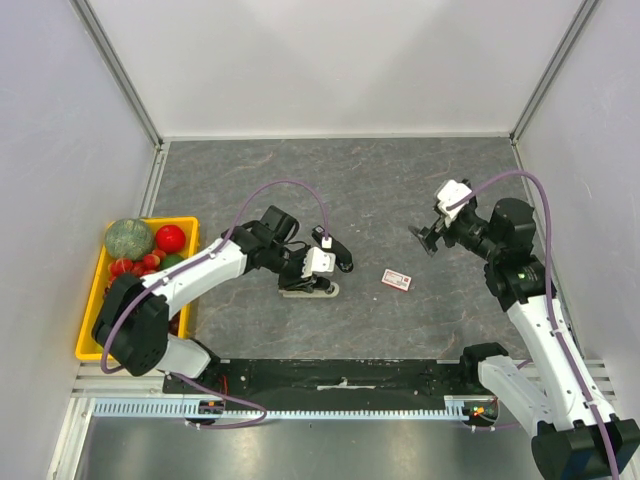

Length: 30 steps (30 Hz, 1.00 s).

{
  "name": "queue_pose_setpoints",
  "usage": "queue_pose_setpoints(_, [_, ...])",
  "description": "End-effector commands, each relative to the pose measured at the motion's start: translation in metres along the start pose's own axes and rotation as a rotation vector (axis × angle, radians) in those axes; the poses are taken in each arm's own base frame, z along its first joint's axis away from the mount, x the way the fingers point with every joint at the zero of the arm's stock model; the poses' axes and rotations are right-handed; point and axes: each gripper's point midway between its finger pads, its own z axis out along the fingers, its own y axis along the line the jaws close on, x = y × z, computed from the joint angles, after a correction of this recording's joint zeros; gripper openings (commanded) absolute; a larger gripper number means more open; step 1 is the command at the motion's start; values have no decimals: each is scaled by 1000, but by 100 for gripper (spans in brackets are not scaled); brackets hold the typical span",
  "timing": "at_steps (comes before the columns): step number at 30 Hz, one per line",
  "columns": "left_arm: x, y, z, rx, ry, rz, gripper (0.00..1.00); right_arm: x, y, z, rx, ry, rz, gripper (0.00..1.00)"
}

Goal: Load the staples into the stapler
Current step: Pick up the stapler from the center of the board.

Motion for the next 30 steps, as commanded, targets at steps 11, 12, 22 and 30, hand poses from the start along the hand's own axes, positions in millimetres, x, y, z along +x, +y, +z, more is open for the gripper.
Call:
queue_pose_setpoints(11, [-47, 3, -26, -84, -148, 4, 2, 4, 87, -8, -463, -94, -44, 97])
queue_pose_setpoints(12, [-51, 3, -28, -89, -158, 7, 2, 5, 95, -8, -499, -100, -33, 98])
queue_pose_setpoints(22, [-76, 5, -48, -122, -208, -43, 2, 7, 135, 28, -604, -37, -41, 97])
queue_pose_setpoints(30, [-84, 12, -51, -133, -215, -96, 2, 21, 179, 57, -735, 85, -83, 93])
